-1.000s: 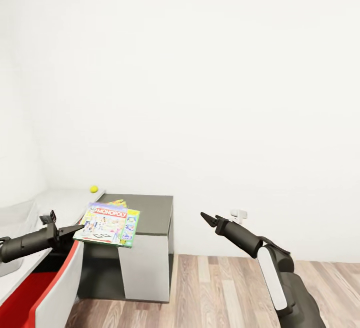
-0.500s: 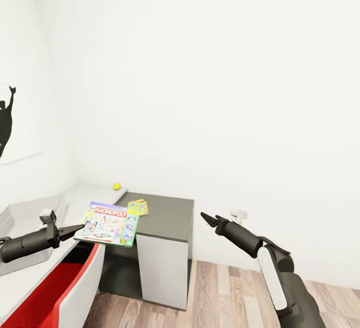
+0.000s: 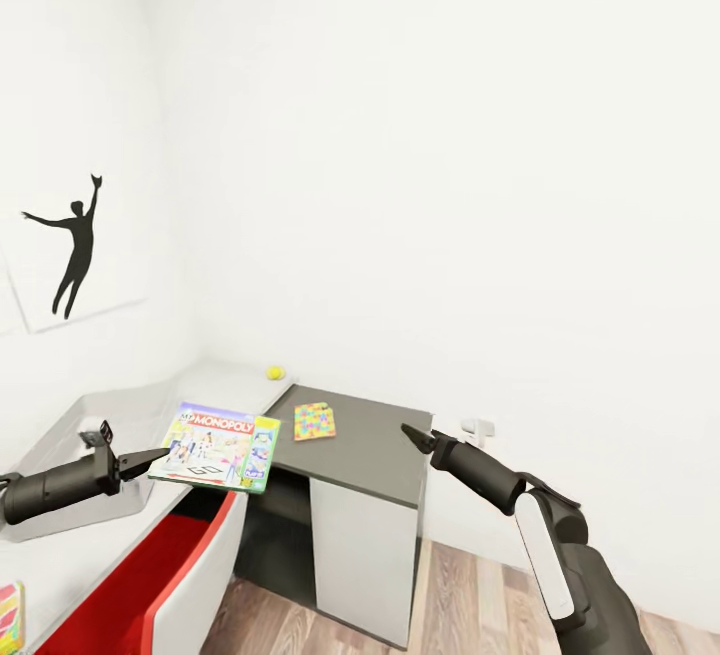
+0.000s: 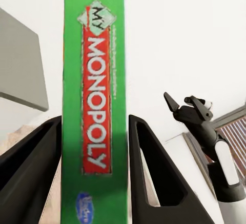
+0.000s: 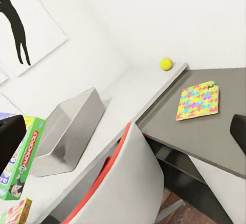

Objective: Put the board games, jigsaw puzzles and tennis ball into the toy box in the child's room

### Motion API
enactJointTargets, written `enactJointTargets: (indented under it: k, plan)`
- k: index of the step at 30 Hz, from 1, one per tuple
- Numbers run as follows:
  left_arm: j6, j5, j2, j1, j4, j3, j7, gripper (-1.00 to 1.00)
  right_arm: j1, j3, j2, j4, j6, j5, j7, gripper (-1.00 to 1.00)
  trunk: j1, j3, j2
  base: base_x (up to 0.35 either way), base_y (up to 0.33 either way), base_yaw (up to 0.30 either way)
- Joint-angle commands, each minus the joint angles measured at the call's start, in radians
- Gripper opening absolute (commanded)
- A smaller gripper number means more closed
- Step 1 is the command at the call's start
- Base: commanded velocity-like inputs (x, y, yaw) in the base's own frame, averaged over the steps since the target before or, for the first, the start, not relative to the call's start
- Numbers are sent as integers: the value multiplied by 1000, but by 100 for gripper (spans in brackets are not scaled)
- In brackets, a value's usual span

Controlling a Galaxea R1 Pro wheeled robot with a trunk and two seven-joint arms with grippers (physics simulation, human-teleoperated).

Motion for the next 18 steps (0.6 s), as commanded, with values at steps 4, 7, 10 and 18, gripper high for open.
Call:
enactJointTargets:
  k: [4, 7, 10, 18]
  plan:
    - [11, 7, 3, 1, -2, 2, -10, -100, 0, -3, 1, 0, 8, -5, 2, 100, 1, 0, -1, 162, 0, 288]
    - [12, 9, 8, 3, -7, 9, -35, -100, 0, -3, 1, 0, 8, -5, 2, 100, 1, 0, -1, 73, 0, 288]
    - [10, 10, 24, 5, -9, 29, -72, -100, 0, -2, 0, -3, 9, -6, 2, 100, 1, 0, -1, 27, 0, 287]
    - [6, 11, 103, 10, -10, 83, -72, -100, 0, -1, -1, -9, 11, -6, 4, 100, 1, 0, -1, 4, 0, 288]
